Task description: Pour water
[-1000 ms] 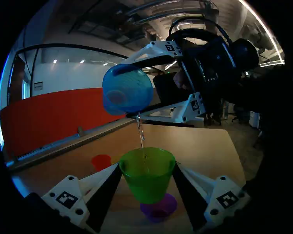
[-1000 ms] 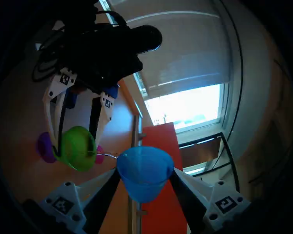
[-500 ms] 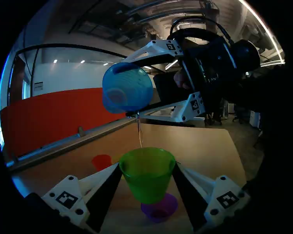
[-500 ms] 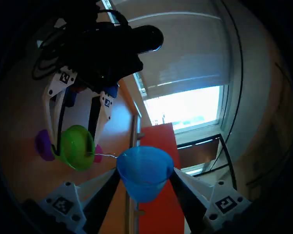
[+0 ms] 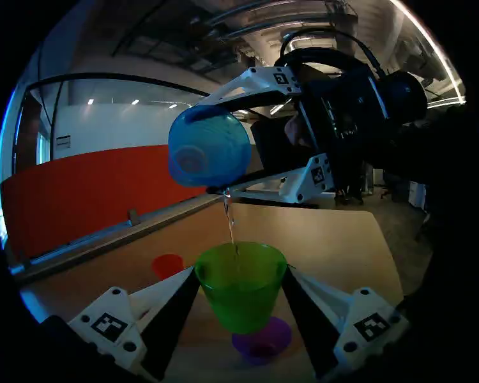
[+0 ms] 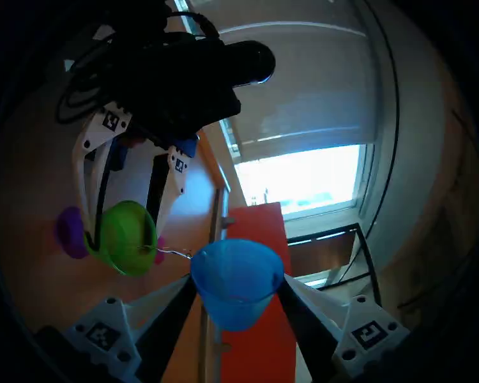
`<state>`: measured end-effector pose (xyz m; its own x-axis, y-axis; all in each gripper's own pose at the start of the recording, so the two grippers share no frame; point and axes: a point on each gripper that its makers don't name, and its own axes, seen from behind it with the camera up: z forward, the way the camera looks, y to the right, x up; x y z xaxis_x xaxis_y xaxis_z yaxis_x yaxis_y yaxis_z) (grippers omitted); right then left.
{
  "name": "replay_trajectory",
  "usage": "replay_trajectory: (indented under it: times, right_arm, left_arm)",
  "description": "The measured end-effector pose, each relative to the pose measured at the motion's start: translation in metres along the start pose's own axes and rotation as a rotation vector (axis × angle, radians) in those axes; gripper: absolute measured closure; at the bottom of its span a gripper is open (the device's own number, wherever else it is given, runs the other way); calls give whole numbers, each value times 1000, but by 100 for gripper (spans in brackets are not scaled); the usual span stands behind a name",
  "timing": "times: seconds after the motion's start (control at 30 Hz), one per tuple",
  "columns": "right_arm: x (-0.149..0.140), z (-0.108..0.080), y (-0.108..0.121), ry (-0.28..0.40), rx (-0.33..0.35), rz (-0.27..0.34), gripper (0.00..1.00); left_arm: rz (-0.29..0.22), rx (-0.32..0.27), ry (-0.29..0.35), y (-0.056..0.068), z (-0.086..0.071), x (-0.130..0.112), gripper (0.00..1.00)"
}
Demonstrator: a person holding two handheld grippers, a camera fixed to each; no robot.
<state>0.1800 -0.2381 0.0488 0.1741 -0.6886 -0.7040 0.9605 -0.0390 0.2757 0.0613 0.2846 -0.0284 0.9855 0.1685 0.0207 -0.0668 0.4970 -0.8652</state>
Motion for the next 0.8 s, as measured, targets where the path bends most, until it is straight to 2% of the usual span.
replay_trajectory:
  times: [0.8]
  right_arm:
    - [11,-4,2,7,-20,-40,11]
  left_arm:
    - [3,6,1,0,1,-1,13]
